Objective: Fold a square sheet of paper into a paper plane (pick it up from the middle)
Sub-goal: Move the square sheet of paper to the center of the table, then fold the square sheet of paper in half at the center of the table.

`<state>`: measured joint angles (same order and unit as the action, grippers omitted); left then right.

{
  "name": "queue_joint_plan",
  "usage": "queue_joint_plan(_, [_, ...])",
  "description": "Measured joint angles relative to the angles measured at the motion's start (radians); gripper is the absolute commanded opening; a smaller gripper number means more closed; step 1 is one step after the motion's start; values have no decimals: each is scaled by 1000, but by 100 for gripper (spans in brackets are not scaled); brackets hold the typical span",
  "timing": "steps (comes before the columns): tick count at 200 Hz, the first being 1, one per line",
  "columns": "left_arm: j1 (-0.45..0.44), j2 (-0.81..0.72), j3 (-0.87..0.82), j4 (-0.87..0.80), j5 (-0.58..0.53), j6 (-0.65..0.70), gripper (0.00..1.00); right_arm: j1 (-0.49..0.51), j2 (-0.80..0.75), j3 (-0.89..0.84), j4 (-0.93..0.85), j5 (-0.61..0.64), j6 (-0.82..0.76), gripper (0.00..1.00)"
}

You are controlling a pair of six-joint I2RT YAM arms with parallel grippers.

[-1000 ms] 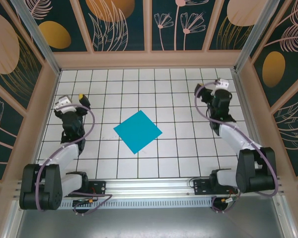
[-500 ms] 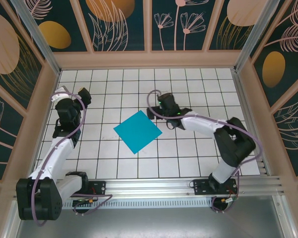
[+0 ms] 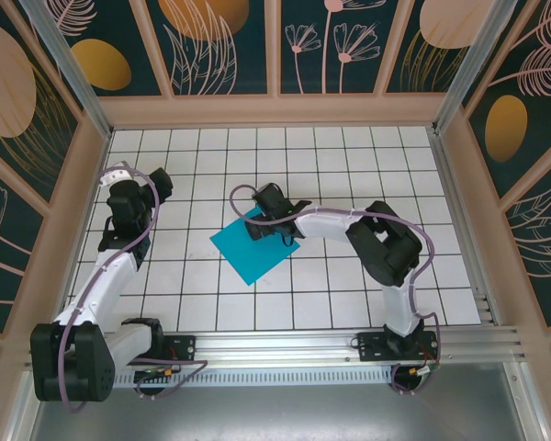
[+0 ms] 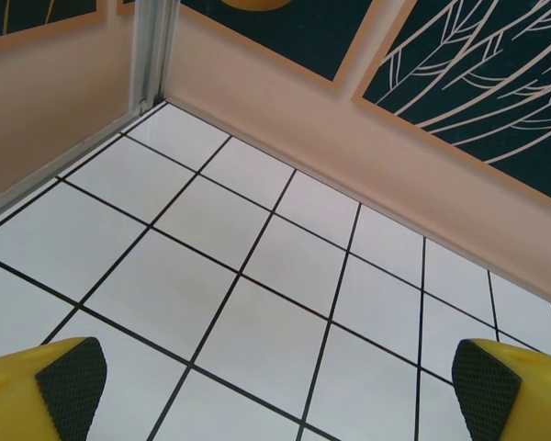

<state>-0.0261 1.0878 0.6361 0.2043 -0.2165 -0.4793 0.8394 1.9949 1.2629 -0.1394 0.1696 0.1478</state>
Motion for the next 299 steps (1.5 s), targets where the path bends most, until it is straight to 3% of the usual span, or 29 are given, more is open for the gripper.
queue_joint_plan(87, [0, 37, 7, 0, 0, 3, 98, -25, 51, 32, -21, 77, -36, 96])
queue_joint_plan(165, [0, 41, 16, -2, 0, 3, 99, -296, 6, -22, -5, 116, -64, 95])
queue_joint_plan(232, [0, 41, 23, -26, 19, 3, 98, -288, -68, 173, -306, -138, 47, 99])
queue_joint_plan(299, [0, 41, 23, -26, 33, 3, 98, -286, 51, 266, -437, -222, 87, 99])
